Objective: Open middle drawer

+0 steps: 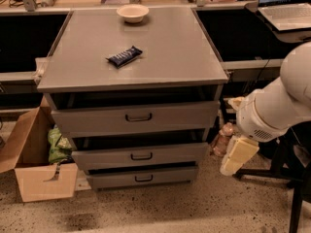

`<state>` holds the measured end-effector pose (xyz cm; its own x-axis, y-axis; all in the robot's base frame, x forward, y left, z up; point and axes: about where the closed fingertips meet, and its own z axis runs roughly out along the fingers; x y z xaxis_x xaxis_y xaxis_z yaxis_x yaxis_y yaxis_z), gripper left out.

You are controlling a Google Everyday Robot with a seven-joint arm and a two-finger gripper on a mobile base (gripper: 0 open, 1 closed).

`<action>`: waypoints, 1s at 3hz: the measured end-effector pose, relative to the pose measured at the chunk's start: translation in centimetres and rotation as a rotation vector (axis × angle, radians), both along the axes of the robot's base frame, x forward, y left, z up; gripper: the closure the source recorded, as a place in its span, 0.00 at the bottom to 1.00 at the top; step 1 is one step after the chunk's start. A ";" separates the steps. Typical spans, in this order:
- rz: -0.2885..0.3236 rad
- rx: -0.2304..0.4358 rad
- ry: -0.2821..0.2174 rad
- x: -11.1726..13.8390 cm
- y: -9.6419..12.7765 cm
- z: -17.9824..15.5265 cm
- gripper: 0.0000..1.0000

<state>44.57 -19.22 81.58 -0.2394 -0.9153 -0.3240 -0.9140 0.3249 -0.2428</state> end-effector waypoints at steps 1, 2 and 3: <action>0.017 0.011 0.077 0.5 1.7 -6.8 0.00; 0.035 0.047 0.143 -0.4 4.4 -13.6 0.00; 0.035 0.047 0.143 -0.4 4.4 -13.7 0.00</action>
Offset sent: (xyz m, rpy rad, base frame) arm -0.0119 0.0734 -0.2062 0.0880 0.2169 0.0560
